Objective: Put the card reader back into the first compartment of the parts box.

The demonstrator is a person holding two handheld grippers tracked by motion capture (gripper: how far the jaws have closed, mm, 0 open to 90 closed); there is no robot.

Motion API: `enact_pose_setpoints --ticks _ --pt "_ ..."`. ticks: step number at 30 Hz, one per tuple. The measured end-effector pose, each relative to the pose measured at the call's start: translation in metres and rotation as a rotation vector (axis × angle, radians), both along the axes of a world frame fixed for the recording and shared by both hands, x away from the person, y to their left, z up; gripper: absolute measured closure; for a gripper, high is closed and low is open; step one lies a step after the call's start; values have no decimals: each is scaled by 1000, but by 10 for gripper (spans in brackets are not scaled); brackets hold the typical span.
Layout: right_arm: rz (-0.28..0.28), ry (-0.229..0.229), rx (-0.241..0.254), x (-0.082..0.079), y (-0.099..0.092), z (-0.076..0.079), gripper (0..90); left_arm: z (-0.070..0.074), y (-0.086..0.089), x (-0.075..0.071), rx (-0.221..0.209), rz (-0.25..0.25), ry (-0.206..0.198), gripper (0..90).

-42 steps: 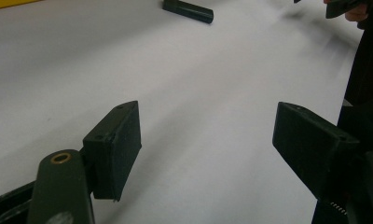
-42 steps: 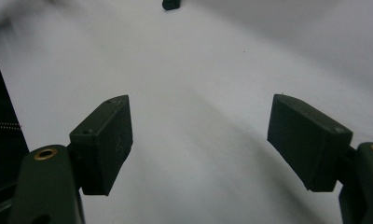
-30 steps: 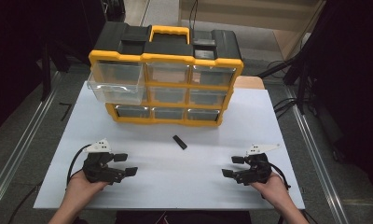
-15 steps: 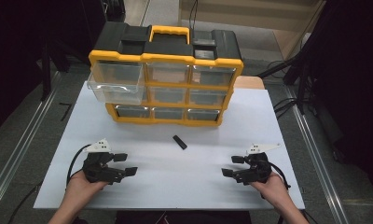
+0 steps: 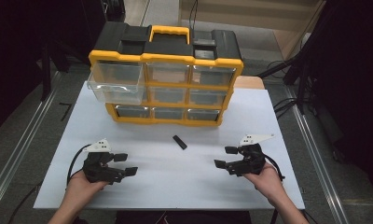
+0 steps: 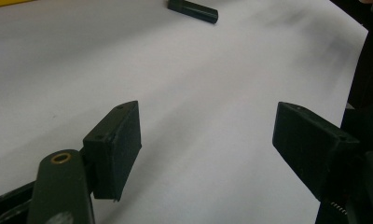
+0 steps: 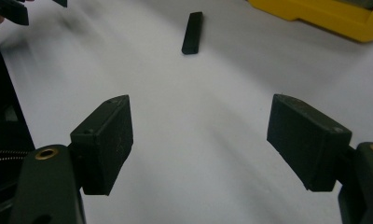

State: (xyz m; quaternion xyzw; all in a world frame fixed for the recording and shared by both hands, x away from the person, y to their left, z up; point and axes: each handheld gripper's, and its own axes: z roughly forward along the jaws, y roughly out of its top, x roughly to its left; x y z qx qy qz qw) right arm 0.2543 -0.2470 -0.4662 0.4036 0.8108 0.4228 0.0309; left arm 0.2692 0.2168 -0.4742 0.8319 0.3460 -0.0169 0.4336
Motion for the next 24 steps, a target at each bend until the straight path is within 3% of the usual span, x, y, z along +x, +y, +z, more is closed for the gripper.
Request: enact_pose_setpoints --ticks 7,19,24 --pt "4 -4 -19 12 10 7 211 0 0 0 2 1 -2 251" --pt "27 8 27 32 32 18 212 0 1 0 0 2 -2 251" --pt "33 1 13 39 40 21 214 0 1 0 -2 2 -1 251"
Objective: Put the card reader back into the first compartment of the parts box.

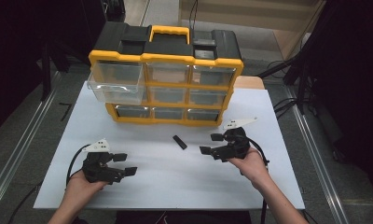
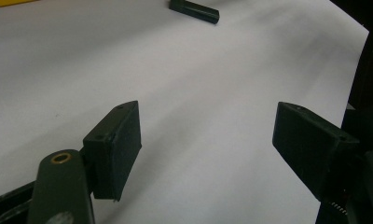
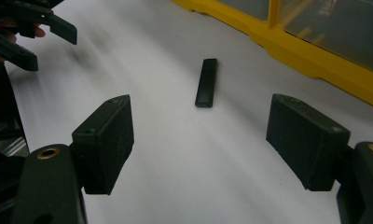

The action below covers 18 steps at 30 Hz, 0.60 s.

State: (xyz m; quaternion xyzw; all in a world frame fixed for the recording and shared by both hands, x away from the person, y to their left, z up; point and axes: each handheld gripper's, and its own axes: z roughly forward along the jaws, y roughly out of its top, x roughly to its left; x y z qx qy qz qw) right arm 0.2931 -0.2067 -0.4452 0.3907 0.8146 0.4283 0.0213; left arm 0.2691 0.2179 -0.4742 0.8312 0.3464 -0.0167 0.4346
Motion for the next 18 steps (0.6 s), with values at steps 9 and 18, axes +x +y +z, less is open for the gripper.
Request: enact_pose_setpoints --ticks 9,18 --pt "8 -9 -10 11 13 3 213 -1 -1 0 6 -1 0 251" --pt "16 2 -19 23 26 4 213 -1 -1 0 12 -6 0 252"
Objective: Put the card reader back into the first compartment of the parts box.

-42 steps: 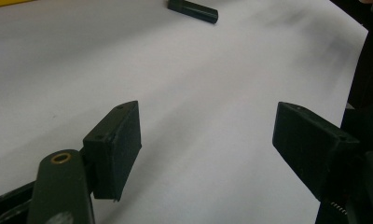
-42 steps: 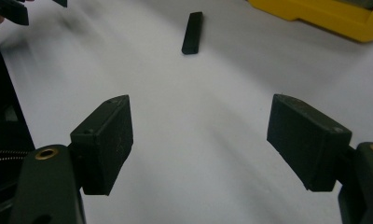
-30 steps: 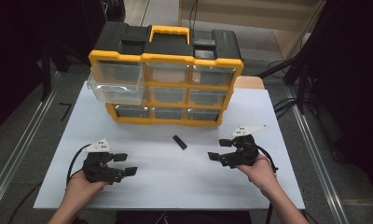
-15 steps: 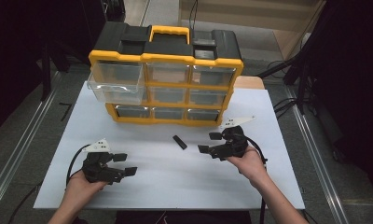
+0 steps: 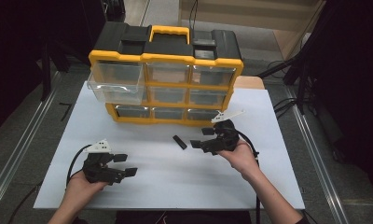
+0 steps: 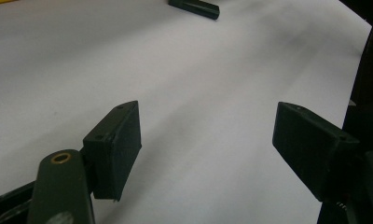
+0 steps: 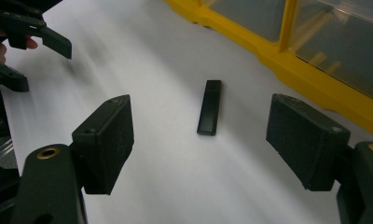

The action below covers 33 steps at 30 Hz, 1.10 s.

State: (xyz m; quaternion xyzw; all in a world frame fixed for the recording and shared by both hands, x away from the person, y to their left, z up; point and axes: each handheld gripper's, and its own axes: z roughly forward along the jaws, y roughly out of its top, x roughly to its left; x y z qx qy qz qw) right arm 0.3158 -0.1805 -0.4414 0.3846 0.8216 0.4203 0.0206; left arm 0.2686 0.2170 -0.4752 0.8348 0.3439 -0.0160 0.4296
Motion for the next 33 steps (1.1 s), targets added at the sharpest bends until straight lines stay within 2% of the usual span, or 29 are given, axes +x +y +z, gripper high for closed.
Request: enact_pose_setpoints --ticks 6,16,19,33 --pt "2 8 0 8 9 -1 213 0 0 0 -1 2 -3 252" --pt "-3 6 -52 21 28 -5 205 0 1 0 -2 1 -4 252" --pt "-6 17 -40 25 31 -7 208 0 0 0 -1 1 -4 251" --pt "-18 22 -60 33 43 -19 247 0 0 0 -1 -2 -6 252"
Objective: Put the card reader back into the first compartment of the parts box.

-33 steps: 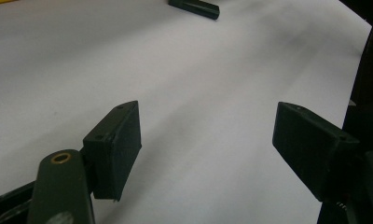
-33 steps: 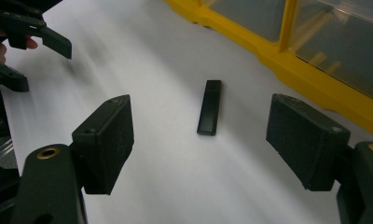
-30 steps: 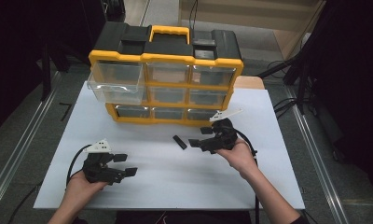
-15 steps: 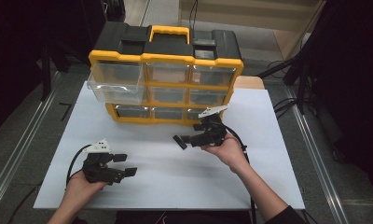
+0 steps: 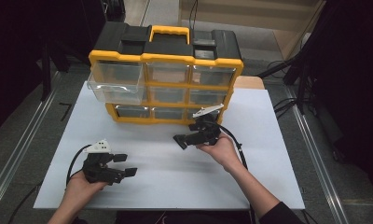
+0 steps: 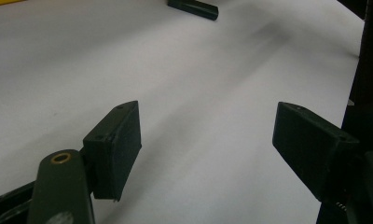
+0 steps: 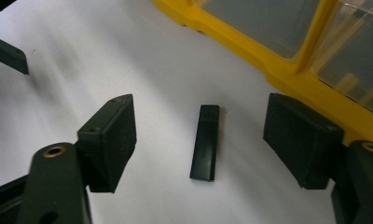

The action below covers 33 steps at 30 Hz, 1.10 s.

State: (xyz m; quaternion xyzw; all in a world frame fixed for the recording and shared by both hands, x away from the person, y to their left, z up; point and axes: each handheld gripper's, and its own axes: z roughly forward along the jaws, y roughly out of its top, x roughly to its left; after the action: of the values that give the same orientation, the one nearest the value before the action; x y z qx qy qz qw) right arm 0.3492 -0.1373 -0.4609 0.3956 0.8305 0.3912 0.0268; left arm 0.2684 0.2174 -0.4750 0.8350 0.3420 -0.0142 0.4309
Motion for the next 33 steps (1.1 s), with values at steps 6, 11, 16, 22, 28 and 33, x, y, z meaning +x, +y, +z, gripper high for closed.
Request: enact_pose_setpoints --ticks 6,11,16,22,28,33 --pt "-3 6 -22 0 5 -9 251 0 0 0 -1 -3 0 251" --pt "4 26 -49 1 9 -22 261 0 -1 0 1 -8 1 252" --pt "3 49 -91 2 15 -30 297 0 -1 0 3 -9 0 251" --pt "35 77 -125 0 25 -39 401 0 -1 -1 3 -7 -2 252" --pt "1 49 -136 -4 25 -41 547 0 -1 0 7 -9 -2 252" --pt "-31 20 -155 -6 24 -42 689 0 -1 -1 8 -6 -4 252"
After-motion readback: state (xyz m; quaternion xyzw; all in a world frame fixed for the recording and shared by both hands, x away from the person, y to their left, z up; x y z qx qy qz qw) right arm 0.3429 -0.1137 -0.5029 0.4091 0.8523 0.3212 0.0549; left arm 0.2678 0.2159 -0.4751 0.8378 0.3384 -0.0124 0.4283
